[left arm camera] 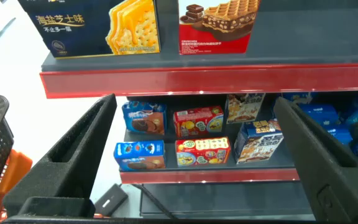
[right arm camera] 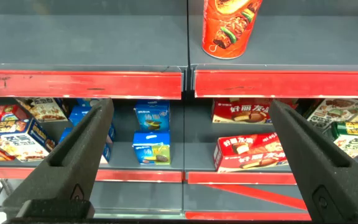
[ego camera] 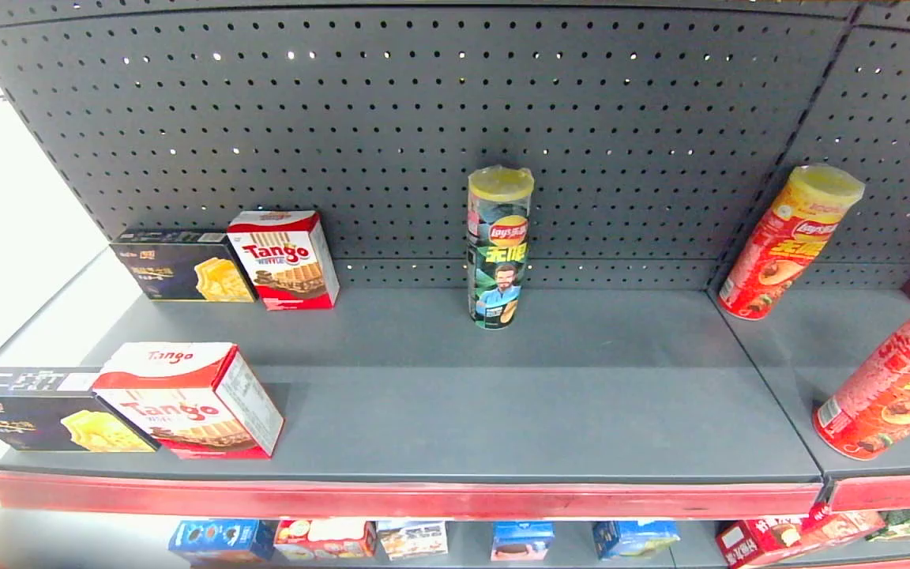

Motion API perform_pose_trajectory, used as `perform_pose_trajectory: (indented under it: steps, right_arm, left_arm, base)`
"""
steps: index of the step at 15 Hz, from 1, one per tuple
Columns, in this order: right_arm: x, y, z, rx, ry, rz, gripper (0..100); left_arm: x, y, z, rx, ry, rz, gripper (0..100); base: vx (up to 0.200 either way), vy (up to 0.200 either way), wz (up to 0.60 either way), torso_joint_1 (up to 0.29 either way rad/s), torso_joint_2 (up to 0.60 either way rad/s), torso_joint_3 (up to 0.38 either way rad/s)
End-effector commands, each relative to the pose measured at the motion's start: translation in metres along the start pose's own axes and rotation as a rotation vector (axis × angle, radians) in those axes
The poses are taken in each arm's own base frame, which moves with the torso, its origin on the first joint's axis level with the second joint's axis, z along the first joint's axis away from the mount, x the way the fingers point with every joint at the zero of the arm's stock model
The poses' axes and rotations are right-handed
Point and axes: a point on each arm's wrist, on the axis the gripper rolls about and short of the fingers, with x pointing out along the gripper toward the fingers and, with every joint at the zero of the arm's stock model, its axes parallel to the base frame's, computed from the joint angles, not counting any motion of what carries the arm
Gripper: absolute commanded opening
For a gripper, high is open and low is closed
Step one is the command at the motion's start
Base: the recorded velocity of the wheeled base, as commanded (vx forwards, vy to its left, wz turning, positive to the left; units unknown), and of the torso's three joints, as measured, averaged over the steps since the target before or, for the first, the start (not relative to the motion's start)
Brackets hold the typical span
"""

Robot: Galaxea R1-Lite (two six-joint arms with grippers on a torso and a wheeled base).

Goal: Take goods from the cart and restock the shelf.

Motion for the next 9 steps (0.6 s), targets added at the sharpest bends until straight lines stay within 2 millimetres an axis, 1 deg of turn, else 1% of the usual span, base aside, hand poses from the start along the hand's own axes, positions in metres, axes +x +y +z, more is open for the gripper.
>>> perform_pose_trajectory:
  steps: [1, 9]
  right_arm:
    - [0.0001, 0.0000, 0.0000, 0.000, 0.002, 0.000, 100]
    - [0.0001, 0.0000, 0.0000, -0.003, 0.002, 0.000, 100]
  left_arm:
    - [0.0000, 0.0000, 0.0001, 0.001, -0.001, 0.001, 100]
    - [0.0001, 0.0000, 0.0001, 0.001, 0.000, 0.000, 100]
  base:
    - [0.000, 0.000, 0.00, 0.000, 0.00, 0.000]
    - [0.000, 0.000, 0.00, 0.000, 0.00, 0.000]
